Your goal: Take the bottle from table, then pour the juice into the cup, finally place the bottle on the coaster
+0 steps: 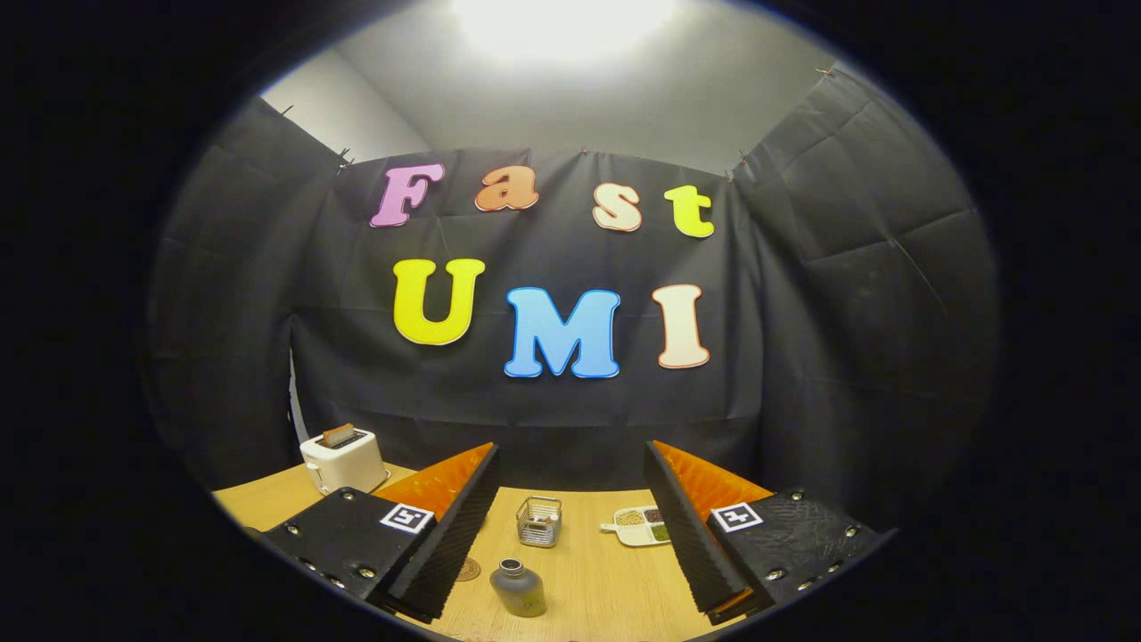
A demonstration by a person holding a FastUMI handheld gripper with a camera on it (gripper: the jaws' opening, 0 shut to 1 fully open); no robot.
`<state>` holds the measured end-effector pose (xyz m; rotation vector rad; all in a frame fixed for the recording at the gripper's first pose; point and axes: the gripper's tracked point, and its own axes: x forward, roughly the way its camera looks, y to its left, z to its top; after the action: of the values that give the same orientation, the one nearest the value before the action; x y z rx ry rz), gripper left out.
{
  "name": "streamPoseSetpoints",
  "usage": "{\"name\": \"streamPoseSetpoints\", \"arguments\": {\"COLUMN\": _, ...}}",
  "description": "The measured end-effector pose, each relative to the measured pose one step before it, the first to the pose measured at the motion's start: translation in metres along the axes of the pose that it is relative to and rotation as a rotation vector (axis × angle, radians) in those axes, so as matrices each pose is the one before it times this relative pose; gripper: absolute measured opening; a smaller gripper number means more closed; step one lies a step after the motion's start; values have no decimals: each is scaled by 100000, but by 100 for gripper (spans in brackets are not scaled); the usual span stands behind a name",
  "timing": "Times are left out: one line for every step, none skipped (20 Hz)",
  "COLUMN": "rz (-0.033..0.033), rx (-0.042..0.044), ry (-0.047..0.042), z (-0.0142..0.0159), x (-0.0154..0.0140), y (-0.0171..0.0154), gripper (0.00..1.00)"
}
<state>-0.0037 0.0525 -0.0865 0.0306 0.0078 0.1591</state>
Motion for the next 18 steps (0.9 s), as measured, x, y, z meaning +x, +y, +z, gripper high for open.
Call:
{"name": "streamPoseSetpoints", "arguments": {"rz": 1273, "rx": -444, "ry": 204, "z": -1095, "x": 38, "y": 471, "gripper": 98}}
{"name": "streamPoseSetpoints", "arguments": {"rz": 1241, "rx": -390, "ry": -7, "z": -947, "x": -14, "y": 422, "gripper": 98}}
{"name": "streamPoseSetpoints", "arguments": {"rz": 1010, "rx": -275, "ry": -107, "z": -876, "x": 110, "y": 444, "gripper": 98}}
{"name": "streamPoseSetpoints", "arguments": {"rz": 1080, "rx": -262, "ry": 128, "z": -1018, "x": 136, "y": 405, "gripper": 98}}
{"name": "streamPoseSetpoints", "arguments": {"rz": 748, "rx": -451, "ry": 736, "z": -1258, "x": 177, "y": 425, "gripper": 98}}
{"name": "streamPoseSetpoints", "arguments": {"rz": 947, "rx": -327, "ry": 996, "z": -1291, "x": 175, "y": 337, "gripper": 98}}
{"name": "streamPoseSetpoints", "arguments": {"rz": 779, "rx": 109, "ry": 815, "z": -1189, "x": 187, "y": 396, "gripper": 98}}
{"name": "streamPoseSetpoints", "arguments": {"rz": 296, "rx": 925, "ry": 886, "z": -1158, "x": 270, "y": 241, "gripper": 98}}
{"name": "streamPoseSetpoints", "arguments": {"rz": -75, "rx": 842, "ry": 1401, "z": -1421, "x": 281, "y": 222, "gripper": 98}}
{"name": "streamPoseSetpoints", "arguments": {"rz": -204, "rx": 895, "ry": 646, "z": -1285, "x": 239, "y": 250, "gripper": 98}}
{"name": "streamPoseSetpoints", "arguments": {"rz": -436, "rx": 798, "ry": 357, "z": -1124, "x": 329, "y": 142, "gripper": 98}}
{"name": "streamPoseSetpoints", "arguments": {"rz": 357, "rx": 263, "ry": 1386, "z": -1503, "x": 408, "y": 335, "gripper": 98}}
{"name": "streamPoseSetpoints", "arguments": {"rz": -119, "rx": -452, "ry": 1576, "z": -1673, "x": 437, "y": 318, "gripper": 98}}
{"name": "streamPoseSetpoints", "arguments": {"rz": 26, "rx": -627, "ry": 1657, "z": -1327, "x": 444, "y": 146, "gripper": 98}}
{"name": "streamPoseSetpoints", "arguments": {"rz": -93, "rx": -874, "ry": 1358, "z": -1231, "x": 352, "y": 67, "gripper": 98}}
{"name": "streamPoseSetpoints", "arguments": {"rz": 355, "rx": -951, "ry": 919, "z": -903, "x": 217, "y": 154, "gripper": 98}}
{"name": "streamPoseSetpoints", "arguments": {"rz": -62, "rx": -595, "ry": -179, "z": -590, "x": 228, "y": 139, "gripper": 98}}
{"name": "streamPoseSetpoints", "arguments": {"rz": -192, "rx": -335, "ry": 775, "z": -791, "x": 363, "y": 92, "gripper": 98}}
